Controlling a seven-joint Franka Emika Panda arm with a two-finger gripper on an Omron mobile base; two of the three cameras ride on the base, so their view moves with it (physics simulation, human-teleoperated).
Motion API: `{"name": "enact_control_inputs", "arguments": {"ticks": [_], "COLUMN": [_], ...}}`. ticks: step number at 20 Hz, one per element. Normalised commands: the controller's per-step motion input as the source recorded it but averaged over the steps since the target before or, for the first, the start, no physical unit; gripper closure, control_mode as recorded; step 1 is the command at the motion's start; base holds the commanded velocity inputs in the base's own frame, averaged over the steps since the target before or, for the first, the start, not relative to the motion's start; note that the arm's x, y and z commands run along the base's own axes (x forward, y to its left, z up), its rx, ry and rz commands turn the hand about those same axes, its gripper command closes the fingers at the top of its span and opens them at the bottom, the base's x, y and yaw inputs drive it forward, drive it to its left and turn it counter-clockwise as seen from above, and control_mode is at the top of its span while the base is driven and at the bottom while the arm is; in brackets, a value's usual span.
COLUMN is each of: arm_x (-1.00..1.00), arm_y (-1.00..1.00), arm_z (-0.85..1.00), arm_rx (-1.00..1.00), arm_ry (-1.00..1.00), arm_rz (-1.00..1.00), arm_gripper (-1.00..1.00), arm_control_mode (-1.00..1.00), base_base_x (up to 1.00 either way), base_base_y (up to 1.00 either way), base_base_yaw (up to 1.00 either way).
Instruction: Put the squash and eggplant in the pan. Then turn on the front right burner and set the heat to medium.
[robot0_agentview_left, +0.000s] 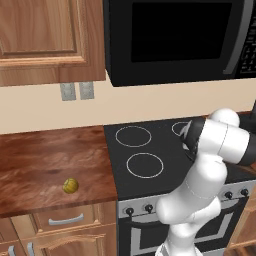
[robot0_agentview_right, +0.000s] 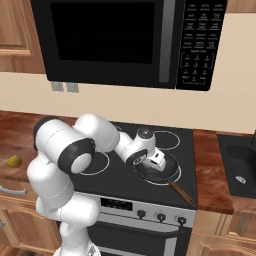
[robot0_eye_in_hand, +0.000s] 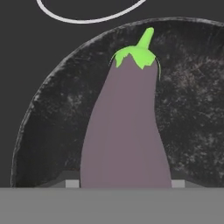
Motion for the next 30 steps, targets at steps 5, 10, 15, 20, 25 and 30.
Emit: {"name": "enact_control_inputs", "arguments": {"ticks": [5,10,15,20,25,30], "arm_x": [0.04,0.00,0.00,-0.05,-0.35,-0.39], "arm_y": [0.00,0.00,0.00,0.00,0.00,0.00], "arm_z": [0.00,0.04,0.17,0.36,0.49,0.62], "arm_rx": [0.00,0.00,0.00,0.00,0.00,-0.03], "arm_ry": [0.00,-0.12,-0.19,-0.19,-0.17,-0.03], "arm_rz": [0.00,0.00,0.00,0.00,0.00,0.00], "arm_gripper": [-1.00,-1.00,-1.00,-1.00,-1.00,-1.00], "arm_control_mode": [-1.00,-1.00,-1.00,-1.00,-1.00,-1.00], "base_base_x": [0.00,0.00,0.00,0.00,0.00,0.00], "base_base_y": [0.00,0.00,0.00,0.00,0.00,0.00], "base_base_yaw": [0.00,0.00,0.00,0.00,0.00,0.00]}}
